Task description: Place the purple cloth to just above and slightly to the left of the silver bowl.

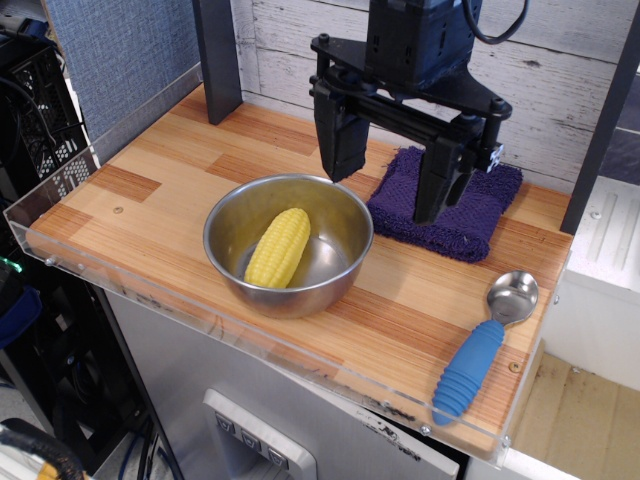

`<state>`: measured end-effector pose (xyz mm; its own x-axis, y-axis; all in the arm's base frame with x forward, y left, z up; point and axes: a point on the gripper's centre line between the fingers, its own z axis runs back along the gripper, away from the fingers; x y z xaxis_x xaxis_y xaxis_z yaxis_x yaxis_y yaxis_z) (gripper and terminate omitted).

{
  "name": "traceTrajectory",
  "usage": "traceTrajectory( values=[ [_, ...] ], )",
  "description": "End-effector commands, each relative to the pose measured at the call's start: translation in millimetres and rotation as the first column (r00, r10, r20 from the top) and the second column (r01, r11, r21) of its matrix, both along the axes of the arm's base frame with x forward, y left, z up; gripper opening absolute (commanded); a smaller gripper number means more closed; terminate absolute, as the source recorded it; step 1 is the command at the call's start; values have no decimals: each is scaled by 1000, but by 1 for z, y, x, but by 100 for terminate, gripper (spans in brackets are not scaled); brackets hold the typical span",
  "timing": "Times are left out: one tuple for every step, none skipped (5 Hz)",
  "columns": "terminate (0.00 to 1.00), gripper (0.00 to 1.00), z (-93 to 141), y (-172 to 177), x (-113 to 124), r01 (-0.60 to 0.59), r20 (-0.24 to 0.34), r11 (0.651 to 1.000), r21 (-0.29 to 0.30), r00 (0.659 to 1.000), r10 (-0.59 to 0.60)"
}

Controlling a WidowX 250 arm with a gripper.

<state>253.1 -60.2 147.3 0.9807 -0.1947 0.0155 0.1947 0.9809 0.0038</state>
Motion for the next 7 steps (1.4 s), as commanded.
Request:
traceTrajectory(
  values=[
    [0, 100, 0, 0, 0, 0, 0, 1000, 0, 1000, 0],
    [0, 100, -2, 11, 29, -35, -2, 999, -17, 999, 35],
    [0, 100, -11, 21, 56, -45, 20, 999, -8, 999, 45],
    [0, 100, -20, 29, 76, -56, 80, 998, 7, 995, 55],
    [0, 100, -33, 31, 94, -82, 127, 997, 6, 989, 81],
    [0, 100, -43, 33, 103, -118, 131, 993, 11, 985, 116],
    [0, 100, -57, 36, 114, -158, 94, 987, -31, 983, 160]
  ],
)
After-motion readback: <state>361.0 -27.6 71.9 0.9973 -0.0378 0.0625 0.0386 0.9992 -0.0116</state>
